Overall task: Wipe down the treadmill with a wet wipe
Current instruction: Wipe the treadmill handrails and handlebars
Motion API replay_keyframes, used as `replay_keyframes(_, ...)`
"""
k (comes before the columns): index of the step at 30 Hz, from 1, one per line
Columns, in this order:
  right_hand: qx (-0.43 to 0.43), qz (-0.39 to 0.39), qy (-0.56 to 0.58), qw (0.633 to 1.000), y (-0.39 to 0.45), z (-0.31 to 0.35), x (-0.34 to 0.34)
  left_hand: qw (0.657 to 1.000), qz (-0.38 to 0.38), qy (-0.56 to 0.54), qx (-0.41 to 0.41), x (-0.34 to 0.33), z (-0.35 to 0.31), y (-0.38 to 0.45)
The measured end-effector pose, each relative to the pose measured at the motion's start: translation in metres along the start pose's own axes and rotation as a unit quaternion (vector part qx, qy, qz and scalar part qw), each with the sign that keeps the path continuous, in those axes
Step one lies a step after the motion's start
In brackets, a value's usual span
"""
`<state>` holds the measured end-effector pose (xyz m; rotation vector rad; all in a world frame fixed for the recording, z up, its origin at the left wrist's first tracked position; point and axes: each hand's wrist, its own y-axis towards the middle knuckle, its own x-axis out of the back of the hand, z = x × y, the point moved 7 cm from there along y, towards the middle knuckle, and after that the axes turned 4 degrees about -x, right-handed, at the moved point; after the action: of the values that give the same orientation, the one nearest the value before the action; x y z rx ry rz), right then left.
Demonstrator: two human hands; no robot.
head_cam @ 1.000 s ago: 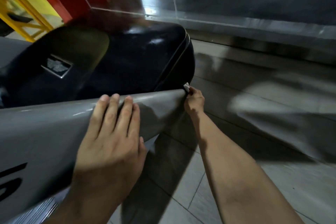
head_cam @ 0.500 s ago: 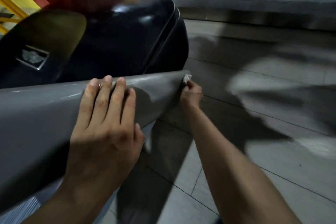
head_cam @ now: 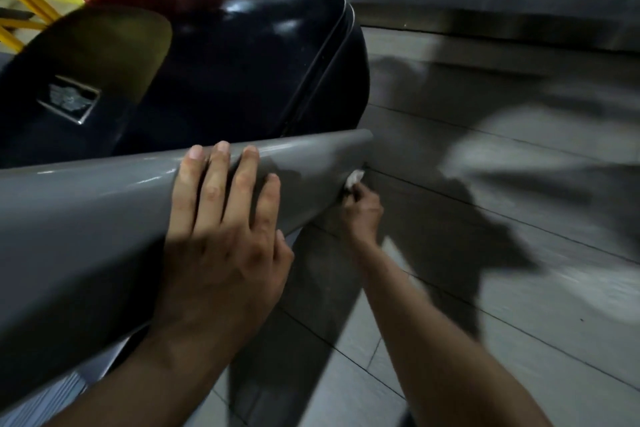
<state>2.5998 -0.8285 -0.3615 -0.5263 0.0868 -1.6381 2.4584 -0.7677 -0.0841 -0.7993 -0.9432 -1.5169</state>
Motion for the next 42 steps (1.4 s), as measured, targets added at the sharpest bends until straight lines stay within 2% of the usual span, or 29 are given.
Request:
replay_keyframes(2,0.047,0.036,0.005,0.998,-0.048,-0.001,0.002,1.000,0.014,-0.012,0.002,-0.002,-0.002,0.003)
replay_keyframes(4,0.096,0.032,-0.009,0.995,-0.061,0.012,0.012,1.000,0.013,-0.028,0.003,-0.001,-0.004,0.008)
replay_keyframes(6,0.059,0.008,-0.015,0.998,-0.035,0.025,0.017,0.999,0.008,-0.035,0.005,0.002,-0.002,0.009)
replay_keyframes(9,-0.004,-0.037,0.035,0.999,0.001,0.052,0.028,0.999,0.001,-0.039,-0.001,0.005,-0.002,0.006)
replay_keyframes(12,0.077,-0.038,0.077,0.993,-0.049,0.106,0.039,0.999,-0.006,-0.044,-0.002,0.007,0.000,0.001)
replay_keyframes(16,0.188,0.022,0.090,0.978,-0.148,0.132,0.050,0.998,-0.012,-0.055,0.012,0.027,0.010,-0.011)
replay_keyframes(18,0.160,0.029,0.096,0.982,-0.142,0.127,0.051,0.999,-0.009,-0.040,0.028,0.041,0.020,-0.027)
replay_keyframes(21,0.022,-0.015,0.065,0.998,-0.094,0.104,0.059,1.000,-0.014,0.000,0.022,0.060,0.029,-0.055)
replay_keyframes(22,0.018,-0.009,0.049,0.999,-0.087,0.103,0.060,1.000,-0.019,0.010,0.018,0.064,0.031,-0.064)
replay_keyframes(24,0.068,-0.008,0.045,0.997,-0.100,0.118,0.063,0.999,-0.023,0.021,0.016,0.071,0.037,-0.075)
replay_keyframes(26,0.136,0.043,0.113,0.983,-0.141,0.139,0.065,0.999,-0.018,0.027,0.019,0.077,0.041,-0.081)
replay_keyframes(30,0.294,0.150,0.174,0.928,-0.234,0.206,0.076,0.998,-0.006,0.054,0.026,0.099,0.052,-0.097)
replay_keyframes(32,0.356,0.159,0.173,0.904,-0.261,0.224,0.080,0.997,0.002,0.069,0.034,0.116,0.062,-0.109)
replay_keyframes(33,0.368,0.142,0.166,0.904,-0.262,0.224,0.081,0.996,0.005,0.079,0.041,0.125,0.068,-0.116)
replay_keyframes(34,0.347,0.116,0.161,0.917,-0.251,0.217,0.079,0.995,0.008,0.087,0.049,0.134,0.074,-0.123)
replay_keyframes(36,0.237,0.074,0.149,0.957,-0.220,0.198,0.074,0.994,0.010,0.095,0.059,0.149,0.082,-0.138)
replay_keyframes(38,0.169,0.072,0.149,0.972,-0.215,0.194,0.073,0.993,0.006,0.099,0.068,0.160,0.089,-0.153)
replay_keyframes(39,0.175,0.078,0.152,0.970,-0.230,0.203,0.074,0.992,0.003,0.099,0.077,0.166,0.092,-0.161)
replay_keyframes(42,0.267,0.126,0.191,0.936,-0.317,0.248,0.079,0.990,-0.014,0.090,0.105,0.181,0.104,-0.183)
